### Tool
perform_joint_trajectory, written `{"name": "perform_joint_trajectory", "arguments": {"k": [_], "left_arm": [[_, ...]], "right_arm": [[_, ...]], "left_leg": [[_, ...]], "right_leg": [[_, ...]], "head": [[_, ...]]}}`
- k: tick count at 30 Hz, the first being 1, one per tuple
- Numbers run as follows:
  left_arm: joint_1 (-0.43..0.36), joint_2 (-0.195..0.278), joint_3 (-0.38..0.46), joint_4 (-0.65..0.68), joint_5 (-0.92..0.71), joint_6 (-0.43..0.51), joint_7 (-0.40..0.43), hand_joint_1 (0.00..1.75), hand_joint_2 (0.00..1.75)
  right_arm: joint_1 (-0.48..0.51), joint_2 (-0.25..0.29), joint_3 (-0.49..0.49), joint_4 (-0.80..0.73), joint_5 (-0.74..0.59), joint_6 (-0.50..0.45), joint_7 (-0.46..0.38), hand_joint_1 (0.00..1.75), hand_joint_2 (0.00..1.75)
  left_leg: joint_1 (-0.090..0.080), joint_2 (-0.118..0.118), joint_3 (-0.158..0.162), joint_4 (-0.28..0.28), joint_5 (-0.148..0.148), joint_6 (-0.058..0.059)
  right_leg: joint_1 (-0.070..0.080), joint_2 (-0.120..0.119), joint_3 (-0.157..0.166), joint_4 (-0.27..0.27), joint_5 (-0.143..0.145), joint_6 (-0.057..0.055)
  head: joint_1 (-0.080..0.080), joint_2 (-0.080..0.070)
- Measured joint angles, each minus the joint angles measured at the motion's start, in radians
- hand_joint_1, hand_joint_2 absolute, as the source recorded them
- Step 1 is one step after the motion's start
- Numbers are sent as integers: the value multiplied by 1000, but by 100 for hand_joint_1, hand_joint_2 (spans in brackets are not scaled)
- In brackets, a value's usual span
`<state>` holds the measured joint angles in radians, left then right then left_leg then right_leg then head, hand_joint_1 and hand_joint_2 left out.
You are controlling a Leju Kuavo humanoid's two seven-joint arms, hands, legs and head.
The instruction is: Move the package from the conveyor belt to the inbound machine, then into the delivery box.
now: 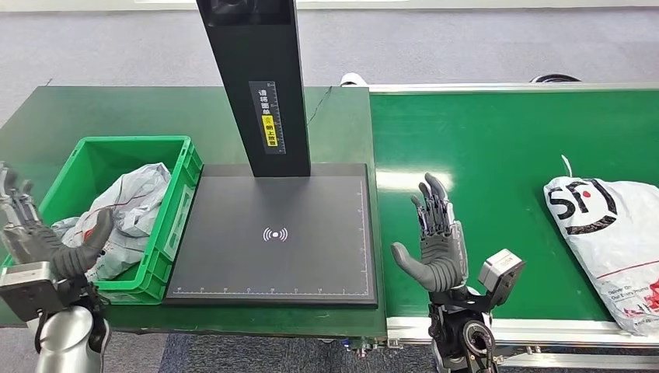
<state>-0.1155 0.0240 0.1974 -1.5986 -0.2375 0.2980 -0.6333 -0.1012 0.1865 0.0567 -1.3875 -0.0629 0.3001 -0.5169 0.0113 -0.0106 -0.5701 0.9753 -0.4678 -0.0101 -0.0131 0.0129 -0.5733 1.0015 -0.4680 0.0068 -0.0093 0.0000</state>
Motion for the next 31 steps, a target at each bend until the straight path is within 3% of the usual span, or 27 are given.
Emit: {"name": "perform_joint_trajectory", "arguments": {"k": [2,9,15,24,31], "left_arm": [[9,-15,-13,-11,41,-62,22,0,175],[27,-78,-98,41,172,-404,66,0,175],[31,-118,-204,168,250,-548,77,0,175],[48,-146,-287,280,246,-603,90,0,175],[56,-148,-315,300,104,-512,77,0,175]], "right_arm": [[1,0,1,0,1,0,0,0,175],[-12,0,9,15,23,0,3,0,175],[-36,-1,33,71,75,10,61,0,175],[-63,-12,87,198,145,26,104,0,175],[-65,-18,111,234,159,39,78,0,175]], "left_leg": [[0,0,1,0,0,0],[0,0,1,0,0,0],[0,0,0,0,0,0],[0,0,0,0,0,0],[0,0,0,0,0,0]], "right_leg": [[0,0,0,0,0,0],[0,0,0,0,0,0],[0,0,0,0,0,0],[0,0,0,0,0,0],[0,0,0,0,0,0]], "head": [[0,0],[0,0],[0,0],[0,0],[0,0]]}}
